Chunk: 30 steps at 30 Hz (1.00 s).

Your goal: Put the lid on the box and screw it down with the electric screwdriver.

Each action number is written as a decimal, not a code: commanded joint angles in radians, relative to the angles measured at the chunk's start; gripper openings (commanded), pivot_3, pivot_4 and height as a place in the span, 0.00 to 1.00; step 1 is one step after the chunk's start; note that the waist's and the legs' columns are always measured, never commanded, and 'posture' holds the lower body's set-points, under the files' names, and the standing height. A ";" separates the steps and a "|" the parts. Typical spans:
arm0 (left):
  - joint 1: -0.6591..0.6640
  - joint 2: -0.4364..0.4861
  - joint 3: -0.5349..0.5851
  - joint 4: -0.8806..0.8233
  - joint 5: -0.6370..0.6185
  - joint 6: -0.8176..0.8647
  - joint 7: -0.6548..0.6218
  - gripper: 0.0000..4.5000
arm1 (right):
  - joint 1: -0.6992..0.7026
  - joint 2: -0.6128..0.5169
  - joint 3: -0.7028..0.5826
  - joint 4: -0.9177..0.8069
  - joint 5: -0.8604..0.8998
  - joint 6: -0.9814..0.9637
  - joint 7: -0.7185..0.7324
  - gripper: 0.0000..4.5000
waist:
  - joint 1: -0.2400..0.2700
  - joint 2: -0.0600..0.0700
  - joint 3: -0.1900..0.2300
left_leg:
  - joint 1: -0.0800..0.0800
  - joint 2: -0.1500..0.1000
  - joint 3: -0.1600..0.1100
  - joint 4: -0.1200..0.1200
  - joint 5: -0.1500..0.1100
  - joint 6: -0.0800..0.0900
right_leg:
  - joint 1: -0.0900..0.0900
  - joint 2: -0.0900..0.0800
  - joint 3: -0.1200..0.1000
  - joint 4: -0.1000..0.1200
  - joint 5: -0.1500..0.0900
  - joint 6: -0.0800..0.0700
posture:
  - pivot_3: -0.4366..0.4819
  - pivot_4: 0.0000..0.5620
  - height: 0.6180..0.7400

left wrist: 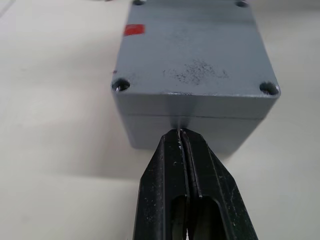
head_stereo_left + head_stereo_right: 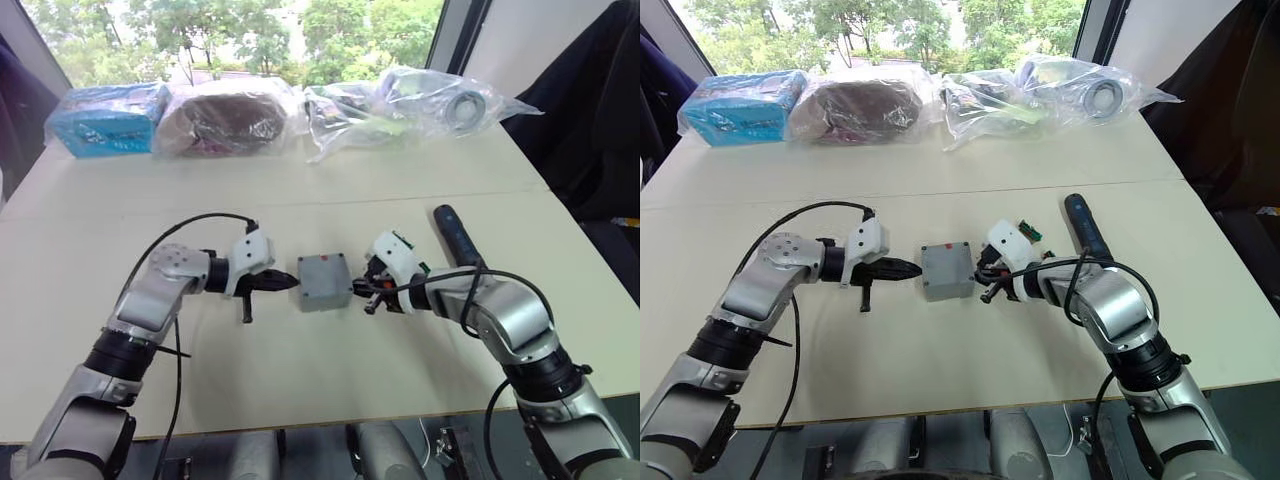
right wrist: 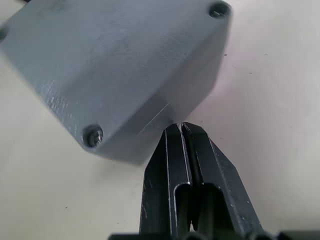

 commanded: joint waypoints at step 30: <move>-0.071 0.069 0.106 -0.334 -0.222 0.226 0.035 0.00 | -0.097 0.000 -0.288 0.446 -0.090 -0.377 -0.019 0.78 | -0.023 0.000 0.000 | 0.001 0.000 0.000 -0.001 0.000 0.000 | 0.001 0.000 0.001 0.000 0.000 0.000 | 0.48 0.27 1.00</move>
